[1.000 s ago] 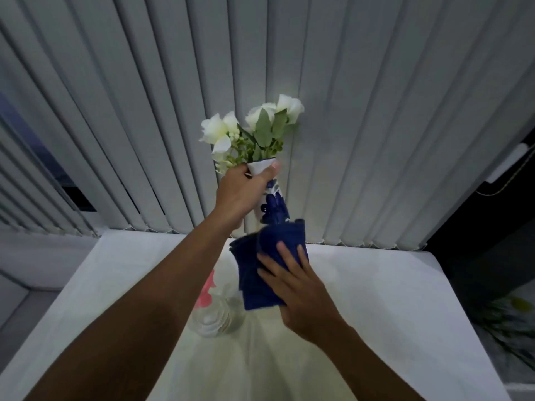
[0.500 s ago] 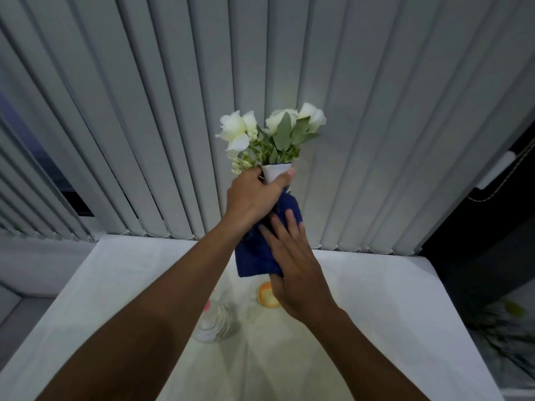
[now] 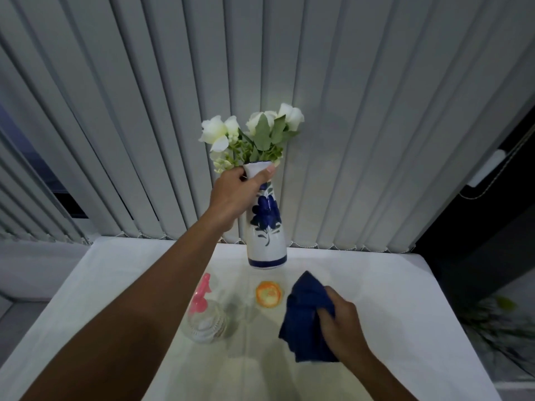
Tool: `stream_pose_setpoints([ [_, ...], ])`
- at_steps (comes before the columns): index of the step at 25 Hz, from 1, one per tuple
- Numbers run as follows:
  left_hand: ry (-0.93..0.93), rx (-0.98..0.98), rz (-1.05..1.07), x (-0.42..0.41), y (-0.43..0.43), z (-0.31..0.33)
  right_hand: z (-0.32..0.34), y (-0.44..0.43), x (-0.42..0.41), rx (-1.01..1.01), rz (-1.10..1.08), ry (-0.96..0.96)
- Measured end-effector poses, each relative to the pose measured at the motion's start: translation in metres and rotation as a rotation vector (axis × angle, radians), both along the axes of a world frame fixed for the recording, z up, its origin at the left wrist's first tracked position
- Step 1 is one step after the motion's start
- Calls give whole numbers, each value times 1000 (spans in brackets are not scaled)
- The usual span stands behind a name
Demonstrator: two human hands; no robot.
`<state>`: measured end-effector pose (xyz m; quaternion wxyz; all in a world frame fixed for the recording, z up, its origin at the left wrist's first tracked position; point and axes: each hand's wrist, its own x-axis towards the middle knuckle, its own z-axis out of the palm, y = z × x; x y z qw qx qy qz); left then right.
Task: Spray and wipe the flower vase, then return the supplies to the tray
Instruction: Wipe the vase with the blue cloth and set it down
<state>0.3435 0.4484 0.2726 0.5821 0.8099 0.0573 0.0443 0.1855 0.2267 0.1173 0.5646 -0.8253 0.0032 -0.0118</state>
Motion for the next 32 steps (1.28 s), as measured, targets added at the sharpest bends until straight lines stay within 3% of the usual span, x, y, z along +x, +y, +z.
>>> stream_pose_setpoints([
  [2,18,-17,-40,-1,2,-7,2,-6,9,241,-219,322],
  [4,35,-31,-92,-5,1,-15,14,-12,19,505,-339,480],
  [8,71,-84,-209,-13,-2,-28,68,-1,44,682,-442,265],
  [14,85,-147,-272,-24,-18,-41,113,60,64,271,-461,-71],
  [21,79,-187,-130,-21,-10,-43,21,84,5,-90,-173,-403],
  [23,82,-179,-109,-22,-9,-44,7,81,-4,-81,-104,-421],
  [27,93,-143,-166,-30,-15,-43,42,89,21,48,-49,-334],
  [32,63,-235,-260,-32,-16,-34,63,86,46,12,-48,-307],
])
